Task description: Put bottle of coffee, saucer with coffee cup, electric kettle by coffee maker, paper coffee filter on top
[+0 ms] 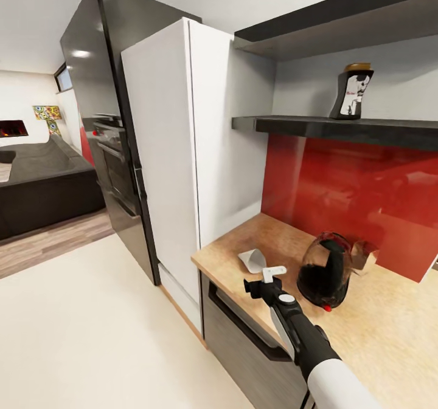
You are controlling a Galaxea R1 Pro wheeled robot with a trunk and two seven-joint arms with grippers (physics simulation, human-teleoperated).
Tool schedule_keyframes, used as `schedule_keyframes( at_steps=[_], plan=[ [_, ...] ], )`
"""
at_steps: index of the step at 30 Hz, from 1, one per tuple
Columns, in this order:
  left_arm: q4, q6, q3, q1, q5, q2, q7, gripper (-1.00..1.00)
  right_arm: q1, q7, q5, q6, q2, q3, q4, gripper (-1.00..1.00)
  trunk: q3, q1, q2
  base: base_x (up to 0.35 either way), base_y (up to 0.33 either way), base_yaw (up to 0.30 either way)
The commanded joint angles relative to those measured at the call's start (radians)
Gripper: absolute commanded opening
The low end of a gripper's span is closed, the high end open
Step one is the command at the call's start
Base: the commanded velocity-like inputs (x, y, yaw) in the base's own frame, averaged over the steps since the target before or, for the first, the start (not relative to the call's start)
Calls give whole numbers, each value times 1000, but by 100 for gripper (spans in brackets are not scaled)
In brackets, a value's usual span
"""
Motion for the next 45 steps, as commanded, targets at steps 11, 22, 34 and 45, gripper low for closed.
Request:
schedule_keyframes(
  at_steps=[11,22,34,45],
  plan=[
    [1,0,5,-1,3,1,0,100,-1,-1,5,5,-2,2,6,100,-2,1,-2,122,50,0],
    [4,0,5,-1,3,0,0,100,-1,-1,3,2,-2,2,45,100,-2,1,-2,173,19,0],
    [5,0,5,1,4,1,1,100,-1,-1,4,1,-2,2,50,100,-2,1,-2,121,98,0],
    [4,-1,5,12,4,1,1,100,-1,-1,3,1,-2,2,69,100,-2,1,-2,35,101,0]
  ],
)
